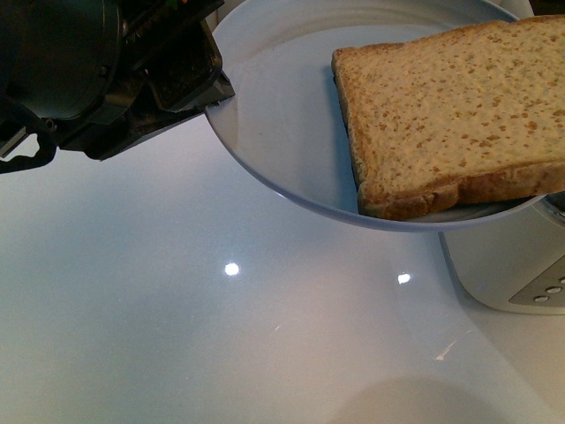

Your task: Left arm holds plate, right arm toasts bread

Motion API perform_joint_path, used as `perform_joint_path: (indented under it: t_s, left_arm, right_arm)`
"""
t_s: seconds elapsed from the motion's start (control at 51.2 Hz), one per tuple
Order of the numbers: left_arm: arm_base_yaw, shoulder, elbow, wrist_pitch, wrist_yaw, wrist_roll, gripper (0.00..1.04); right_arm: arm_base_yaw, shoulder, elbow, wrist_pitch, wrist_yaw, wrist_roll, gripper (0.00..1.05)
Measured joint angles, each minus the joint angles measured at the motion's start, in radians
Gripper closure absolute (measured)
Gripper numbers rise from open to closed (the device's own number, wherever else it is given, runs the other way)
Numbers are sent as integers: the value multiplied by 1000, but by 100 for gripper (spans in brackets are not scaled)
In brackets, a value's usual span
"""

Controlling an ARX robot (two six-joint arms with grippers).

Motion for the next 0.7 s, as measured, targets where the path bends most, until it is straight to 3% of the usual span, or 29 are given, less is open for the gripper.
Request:
perform_joint_path:
  t_s: [0.156,0.273,0.332,0.547,0.703]
  left_arm:
    - [0,0,0,0,0,0,102]
    - [0,0,0,0,-1,0,102]
    - [-1,0,0,0,3,0,102]
    - [-1,0,0,1,-3,-1,102]
    - [-1,0,0,1,0,-2,102]
  right_arm:
    - [0,2,0,0,0,0,9]
    - [4,181,122,-322,19,47,9]
    - [4,232,138,-406,18,55,9]
    - [-3,246,149,-428,13,63,9]
    - [-74,286,177,-423,-73,95,9]
